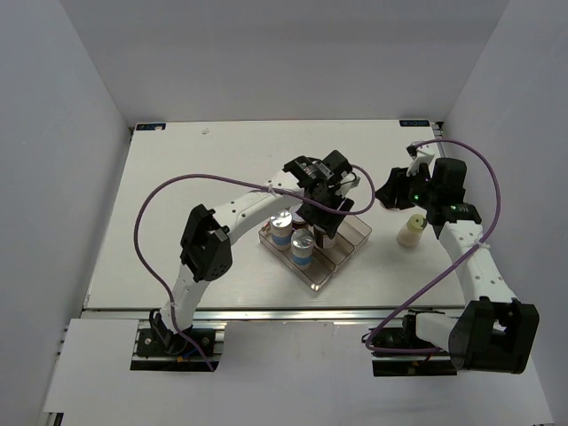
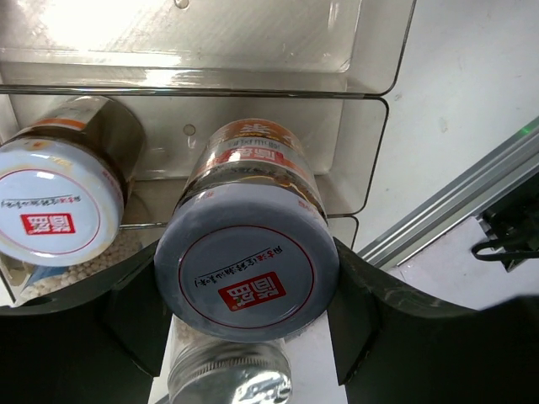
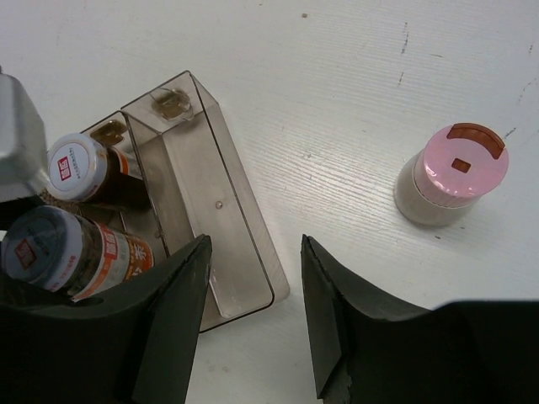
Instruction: Organize the condiment bottles
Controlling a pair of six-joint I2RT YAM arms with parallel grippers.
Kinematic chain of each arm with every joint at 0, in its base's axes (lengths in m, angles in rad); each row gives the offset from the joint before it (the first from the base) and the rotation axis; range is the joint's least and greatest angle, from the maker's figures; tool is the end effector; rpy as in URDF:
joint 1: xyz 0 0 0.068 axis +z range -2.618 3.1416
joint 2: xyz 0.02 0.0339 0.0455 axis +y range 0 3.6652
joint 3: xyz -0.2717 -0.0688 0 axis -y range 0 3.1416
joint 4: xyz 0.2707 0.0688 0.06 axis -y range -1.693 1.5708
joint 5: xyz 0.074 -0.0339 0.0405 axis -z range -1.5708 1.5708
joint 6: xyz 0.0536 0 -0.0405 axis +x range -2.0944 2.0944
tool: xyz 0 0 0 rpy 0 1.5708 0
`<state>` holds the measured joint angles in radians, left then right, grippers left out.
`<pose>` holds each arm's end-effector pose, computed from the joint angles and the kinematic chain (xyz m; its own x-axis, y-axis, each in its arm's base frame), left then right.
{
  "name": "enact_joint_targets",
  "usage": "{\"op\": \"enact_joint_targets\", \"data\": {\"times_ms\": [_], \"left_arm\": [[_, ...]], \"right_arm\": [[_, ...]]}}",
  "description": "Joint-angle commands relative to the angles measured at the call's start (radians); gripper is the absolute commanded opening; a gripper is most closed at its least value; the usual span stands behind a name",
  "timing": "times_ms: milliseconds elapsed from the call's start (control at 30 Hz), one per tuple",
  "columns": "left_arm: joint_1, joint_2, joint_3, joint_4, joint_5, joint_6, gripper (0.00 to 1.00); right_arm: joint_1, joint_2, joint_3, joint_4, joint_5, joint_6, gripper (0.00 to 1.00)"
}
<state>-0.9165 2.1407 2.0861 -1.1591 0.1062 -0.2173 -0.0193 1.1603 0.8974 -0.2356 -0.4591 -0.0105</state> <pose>0.2905 -0.3880 0.2681 -0.7318 0.6018 -0.3199 0.6695 0.7225 -0.1723 0.2962 0.0180 0.2919 -0.4741 -0.0003 -0.8805 -0.3768 0.9038 0.2026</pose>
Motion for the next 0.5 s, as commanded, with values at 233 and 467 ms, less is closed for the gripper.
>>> {"op": "enact_joint_targets", "data": {"times_ms": [233, 467], "left_arm": [[-0.016, 0.022, 0.037, 0.03, -0.033, 0.004, 0.11], [-0.021, 0.044, 0.04, 0.03, -0.042, -0.001, 0.62]], "right_arm": [[-0.005, -0.017, -0.006, 0.039, -0.015, 0.003, 0.53], [-0.005, -0.014, -0.005, 0.039, -0.016, 0.003, 0.55]]}}
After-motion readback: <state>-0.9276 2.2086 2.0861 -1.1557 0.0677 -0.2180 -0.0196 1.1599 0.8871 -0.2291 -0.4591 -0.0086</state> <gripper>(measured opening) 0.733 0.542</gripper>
